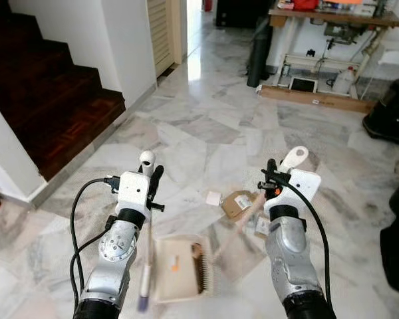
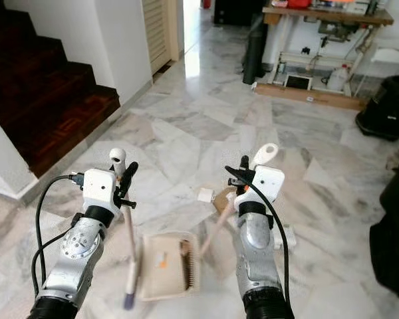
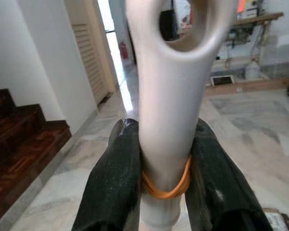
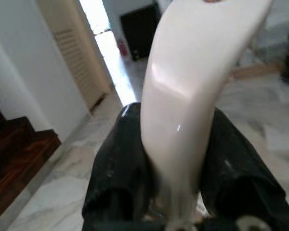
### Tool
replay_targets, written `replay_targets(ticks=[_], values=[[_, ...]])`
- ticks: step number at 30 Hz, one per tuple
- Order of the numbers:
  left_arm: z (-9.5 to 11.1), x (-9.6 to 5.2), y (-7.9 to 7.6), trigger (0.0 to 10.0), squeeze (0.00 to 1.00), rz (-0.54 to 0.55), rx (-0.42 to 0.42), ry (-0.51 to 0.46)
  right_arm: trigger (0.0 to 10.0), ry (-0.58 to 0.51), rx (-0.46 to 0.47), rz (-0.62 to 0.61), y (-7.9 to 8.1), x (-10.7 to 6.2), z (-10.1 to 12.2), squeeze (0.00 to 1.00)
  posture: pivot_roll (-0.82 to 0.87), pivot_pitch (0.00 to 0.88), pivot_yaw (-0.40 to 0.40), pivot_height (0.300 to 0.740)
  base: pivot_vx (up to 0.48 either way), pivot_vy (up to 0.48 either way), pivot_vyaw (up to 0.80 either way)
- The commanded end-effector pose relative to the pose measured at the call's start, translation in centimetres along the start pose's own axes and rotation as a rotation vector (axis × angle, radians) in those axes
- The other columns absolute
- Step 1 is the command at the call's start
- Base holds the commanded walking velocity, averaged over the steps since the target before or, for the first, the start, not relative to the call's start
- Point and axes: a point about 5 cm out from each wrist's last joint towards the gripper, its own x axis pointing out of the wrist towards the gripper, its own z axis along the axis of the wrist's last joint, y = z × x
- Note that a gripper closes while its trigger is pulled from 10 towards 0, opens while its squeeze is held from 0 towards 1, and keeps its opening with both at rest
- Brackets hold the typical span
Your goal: Sweep floor
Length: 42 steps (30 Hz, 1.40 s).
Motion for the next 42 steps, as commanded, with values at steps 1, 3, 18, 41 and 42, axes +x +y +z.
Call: replay_targets(ticks=[1,3,18,41,42], values=[[1.26,0.46,0.18,10.0,0.0,0.004,0.002,-0.059,10.0,-0.046,0.008,0.025,0.75,0.47,1.02,0.0,0.12,0.0,0.012,0.74,0.0,0.281,0.0],[1.26,0.47,0.18,10.0,0.0,0.004,0.002,-0.059,10.0,-0.045,0.003,0.027,0.77,0.49,1.01,0.0,0.12,0.0,0.011,0.74,0.0,0.281,0.0],[1.23,0.37,0.23,10.0,0.0,0.009,0.002,-0.054,10.0,-0.038,-0.005,0.032,0.83,0.5,0.99,0.0,0.12,0.0,0.011,0.74,0.0,0.282,0.0],[1.27,0.37,0.32,10.0,0.0,0.008,0.004,-0.052,10.0,-0.034,0.004,0.04,1.06,0.48,0.89,0.0,0.13,0.0,0.013,0.74,0.0,0.283,0.0],[1.26,0.35,0.32,10.0,0.0,0.007,0.004,-0.051,10.0,-0.033,0.002,0.041,1.09,0.46,0.86,0.0,0.13,0.0,0.014,0.74,0.0,0.285,0.44]])
